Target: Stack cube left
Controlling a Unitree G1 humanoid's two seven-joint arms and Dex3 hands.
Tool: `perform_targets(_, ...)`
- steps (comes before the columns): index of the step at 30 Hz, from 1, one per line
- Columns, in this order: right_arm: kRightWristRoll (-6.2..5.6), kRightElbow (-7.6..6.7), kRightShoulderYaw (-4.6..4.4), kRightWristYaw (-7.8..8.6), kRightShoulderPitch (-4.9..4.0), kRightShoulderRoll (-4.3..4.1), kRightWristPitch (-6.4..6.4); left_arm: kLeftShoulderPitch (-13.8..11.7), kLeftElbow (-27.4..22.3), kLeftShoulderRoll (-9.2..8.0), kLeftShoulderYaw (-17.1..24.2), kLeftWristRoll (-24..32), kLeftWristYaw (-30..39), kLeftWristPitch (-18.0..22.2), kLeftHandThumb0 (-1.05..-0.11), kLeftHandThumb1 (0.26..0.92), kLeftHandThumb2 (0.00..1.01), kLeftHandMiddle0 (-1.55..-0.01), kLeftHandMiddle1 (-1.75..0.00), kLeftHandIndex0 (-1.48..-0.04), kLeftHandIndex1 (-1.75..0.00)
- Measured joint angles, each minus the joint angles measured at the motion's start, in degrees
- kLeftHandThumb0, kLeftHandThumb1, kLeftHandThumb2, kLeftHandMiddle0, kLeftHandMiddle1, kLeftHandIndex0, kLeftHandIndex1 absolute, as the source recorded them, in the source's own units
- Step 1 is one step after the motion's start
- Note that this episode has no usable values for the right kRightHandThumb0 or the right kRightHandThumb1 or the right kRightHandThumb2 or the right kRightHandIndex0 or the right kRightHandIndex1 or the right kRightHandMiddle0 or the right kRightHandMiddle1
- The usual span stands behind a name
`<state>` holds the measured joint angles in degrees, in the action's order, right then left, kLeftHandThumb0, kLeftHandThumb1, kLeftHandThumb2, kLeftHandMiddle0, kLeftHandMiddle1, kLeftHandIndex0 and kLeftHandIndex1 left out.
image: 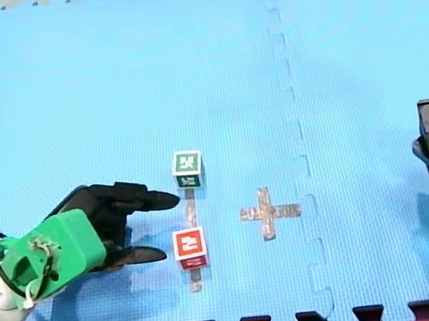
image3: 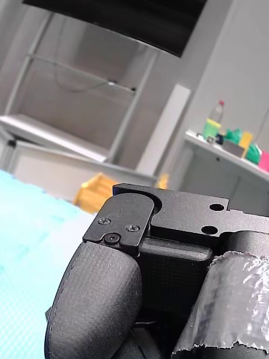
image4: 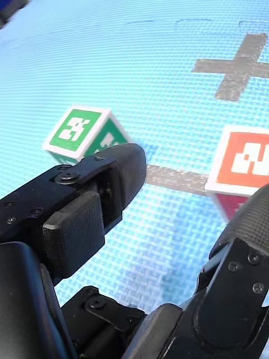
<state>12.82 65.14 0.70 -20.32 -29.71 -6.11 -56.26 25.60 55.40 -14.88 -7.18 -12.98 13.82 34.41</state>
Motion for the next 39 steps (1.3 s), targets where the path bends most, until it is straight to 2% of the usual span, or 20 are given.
perform_targets(2, 0.0, -0.09, 0.02, 0.05, 0.0, 0.03, 0.0, -0.5, 0.4, 1.33, -0.5, -1.0, -4.3, -0.1, -0.301, 0.694, 0.01, -0.8, -1.75, -0.75, 0.0)
perform_targets(5, -0.04, -0.25, 0.16, 0.11, 0.07, -0.01, -0.01, -1.3, 1.0, 2.9, -1.3, -2.1, -9.3, 0.0, -0.296, 0.704, 0.01, -0.79, -1.75, -0.74, 0.0)
perform_targets(12, -0.04, -0.45, 0.32, 0.22, 0.19, -0.01, -0.09, -1.6, 1.7, 3.44, -2.2, -2.4, -12.1, 0.5, -0.3, 0.712, 0.01, -0.78, -1.75, -0.73, 0.0)
perform_targets(15, -0.08, -0.54, 0.39, 0.4, 0.19, -0.01, -0.18, -1.4, 1.4, 3.33, -2.8, -2.4, -11.8, -0.3, -0.294, 0.714, 0.01, -0.77, -1.75, -0.63, 0.0)
perform_targets(18, -0.17, -0.55, 0.53, 0.63, 0.18, -0.01, -0.26, -1.2, 0.4, 2.92, -3.3, -2.2, -10.1, -2.0, -0.288, 0.714, 0.01, -0.75, -1.75, -0.56, 0.0)
perform_targets(24, -0.37, -0.51, 0.85, 0.93, 0.15, -0.03, -0.55, -1.1, -1.4, 2.31, -3.8, -1.3, -6.6, -5.0, -0.298, 0.708, 0.0, -0.75, -1.75, -0.55, 0.0)
perform_targets(25, -0.35, -0.51, 0.87, 0.94, 0.15, -0.02, -0.57, -0.8, -1.7, 2.06, -3.8, -1.0, -5.9, -5.2, -0.347, 0.695, 0.0, -0.75, -1.75, -0.55, 0.0)
perform_targets(27, -0.21, -0.49, 0.84, 0.94, 0.16, 0.03, -0.57, 0.0, -2.2, 1.37, -3.8, -0.4, -3.7, -5.6, -0.508, 0.666, 0.01, -0.76, -1.75, -0.52, -0.01)
perform_targets(30, -0.06, -0.48, 0.81, 0.93, 0.16, 0.1, -0.57, 1.3, -2.3, 0.07, -4.2, -0.1, 0.1, -6.8, -0.558, 0.66, 0.01, -0.77, -1.75, -0.51, 0.0)
perform_targets(34, 0.04, -0.48, 0.78, 0.91, 0.17, 0.18, -0.58, 3.4, -2.3, -1.74, -5.4, -0.3, 5.9, -8.3, -0.508, 0.664, 0.01, -0.74, -1.75, -0.43, 0.0)
perform_targets(39, 0.12, -0.48, 0.77, 0.91, 0.17, 0.24, -0.58, 5.7, -2.2, -3.61, -6.7, -0.3, 13.0, -9.5, -0.476, 0.673, 0.01, -0.73, -1.75, -0.4, 0.0)
